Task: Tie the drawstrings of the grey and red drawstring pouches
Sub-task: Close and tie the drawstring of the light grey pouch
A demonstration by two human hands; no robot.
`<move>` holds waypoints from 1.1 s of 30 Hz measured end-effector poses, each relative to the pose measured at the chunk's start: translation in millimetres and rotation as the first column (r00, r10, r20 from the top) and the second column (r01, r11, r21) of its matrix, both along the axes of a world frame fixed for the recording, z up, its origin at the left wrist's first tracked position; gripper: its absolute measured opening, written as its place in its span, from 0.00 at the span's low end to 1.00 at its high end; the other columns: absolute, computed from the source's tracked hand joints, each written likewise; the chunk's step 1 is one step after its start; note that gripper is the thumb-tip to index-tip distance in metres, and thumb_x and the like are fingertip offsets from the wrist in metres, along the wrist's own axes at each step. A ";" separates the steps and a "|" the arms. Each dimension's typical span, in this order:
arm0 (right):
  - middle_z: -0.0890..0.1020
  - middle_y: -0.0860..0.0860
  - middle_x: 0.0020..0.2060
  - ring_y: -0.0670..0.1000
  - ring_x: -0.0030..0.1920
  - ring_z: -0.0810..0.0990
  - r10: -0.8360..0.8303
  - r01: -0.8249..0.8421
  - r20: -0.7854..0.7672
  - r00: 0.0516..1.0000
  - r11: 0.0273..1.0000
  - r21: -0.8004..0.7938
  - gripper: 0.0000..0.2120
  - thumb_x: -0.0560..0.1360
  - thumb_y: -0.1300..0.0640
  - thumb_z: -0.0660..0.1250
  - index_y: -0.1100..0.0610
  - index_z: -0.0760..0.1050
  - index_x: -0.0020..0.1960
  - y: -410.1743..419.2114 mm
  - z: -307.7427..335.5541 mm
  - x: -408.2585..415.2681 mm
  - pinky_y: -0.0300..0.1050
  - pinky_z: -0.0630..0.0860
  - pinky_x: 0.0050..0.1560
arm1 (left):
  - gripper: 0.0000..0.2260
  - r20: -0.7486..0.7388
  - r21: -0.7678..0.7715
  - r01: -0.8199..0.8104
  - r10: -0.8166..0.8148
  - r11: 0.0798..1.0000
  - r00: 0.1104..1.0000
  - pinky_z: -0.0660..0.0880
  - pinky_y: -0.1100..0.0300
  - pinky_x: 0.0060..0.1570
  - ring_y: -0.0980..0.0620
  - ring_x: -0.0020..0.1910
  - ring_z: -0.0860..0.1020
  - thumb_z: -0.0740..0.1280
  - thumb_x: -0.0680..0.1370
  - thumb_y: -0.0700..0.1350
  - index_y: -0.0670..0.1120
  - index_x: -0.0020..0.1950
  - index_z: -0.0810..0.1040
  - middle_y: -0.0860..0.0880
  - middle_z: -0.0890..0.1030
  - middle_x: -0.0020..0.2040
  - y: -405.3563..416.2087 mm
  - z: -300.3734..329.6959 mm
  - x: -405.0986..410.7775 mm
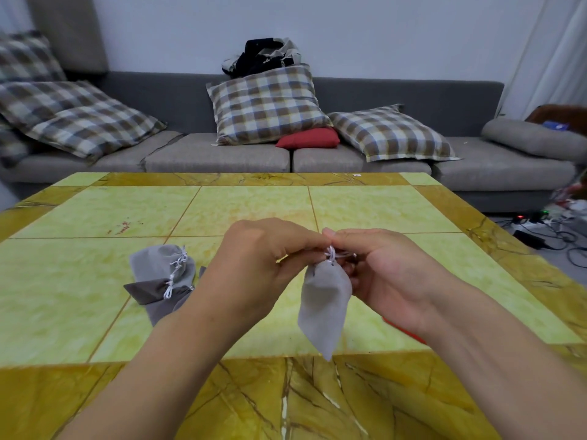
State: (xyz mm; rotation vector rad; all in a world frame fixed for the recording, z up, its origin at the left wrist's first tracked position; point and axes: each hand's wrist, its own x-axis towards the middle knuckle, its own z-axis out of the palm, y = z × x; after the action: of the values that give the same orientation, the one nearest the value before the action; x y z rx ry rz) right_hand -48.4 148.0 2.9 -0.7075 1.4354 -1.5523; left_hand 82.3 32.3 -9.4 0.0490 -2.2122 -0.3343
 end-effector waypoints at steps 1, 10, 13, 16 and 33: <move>0.75 0.52 0.32 0.47 0.29 0.70 0.003 -0.003 -0.006 1.000 1.000 0.004 0.09 0.77 0.59 0.67 0.61 0.78 0.40 -0.4 0.1 0.7 0.38 0.67 0.29 | 0.07 0.001 -0.044 -0.015 0.015 0.999 1.000 0.78 0.57 0.39 0.57 0.41 0.82 0.71 0.74 0.44 0.47 0.49 0.86 0.53 0.86 0.42 0.5 -0.5 -0.2; 0.72 0.49 0.28 0.45 0.26 0.66 -0.010 0.012 0.027 1.000 0.999 -0.047 0.13 0.78 0.59 0.66 0.57 0.72 0.36 -0.2 3.7 6.6 0.36 0.65 0.29 | 0.05 0.026 -0.043 -0.095 0.096 0.995 0.995 0.72 0.64 0.42 0.54 0.43 0.77 0.66 0.78 0.39 0.44 0.50 0.82 0.50 0.82 0.45 5.4 -6.8 -2.0; 0.74 0.48 0.29 0.45 0.28 0.69 -0.106 0.103 -0.041 0.993 0.992 -0.076 0.13 0.78 0.58 0.68 0.56 0.73 0.35 -2.3 1.9 5.5 0.37 0.68 0.29 | 0.04 0.068 0.120 -0.169 0.161 0.978 0.985 0.68 0.71 0.39 0.55 0.40 0.74 0.62 0.81 0.39 0.45 0.49 0.75 0.53 0.76 0.46 4.5 -13.0 -6.9; 0.73 0.51 0.31 0.47 0.31 0.69 -0.271 0.237 -0.293 0.917 0.960 -0.147 0.12 0.77 0.59 0.69 0.61 0.75 0.36 -1.7 1.8 2.0 0.38 0.71 0.28 | 0.04 0.018 0.291 -0.174 0.177 0.941 0.984 0.70 0.75 0.35 0.51 0.39 0.80 0.60 0.82 0.37 0.44 0.49 0.72 0.48 0.78 0.47 3.6 -14.0 -8.4; 0.82 0.54 0.49 0.55 0.48 0.81 0.199 0.265 -0.730 0.654 0.844 0.467 0.23 0.76 0.38 0.66 0.57 0.80 0.54 2.2 -31.3 -83.4 0.47 0.77 0.43 | 0.02 0.320 0.049 -0.582 0.539 0.812 0.779 0.72 0.50 0.41 0.46 0.44 0.76 0.65 0.80 0.41 0.48 0.49 0.75 0.51 0.74 0.48 -68.8 -39.2 10.6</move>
State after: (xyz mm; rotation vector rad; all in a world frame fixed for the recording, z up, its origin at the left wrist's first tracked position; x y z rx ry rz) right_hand -131.8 150.1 -28.5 -1.0367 2.4017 -0.7511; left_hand 92.8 -36.5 -48.6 0.8815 -2.3280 -0.1526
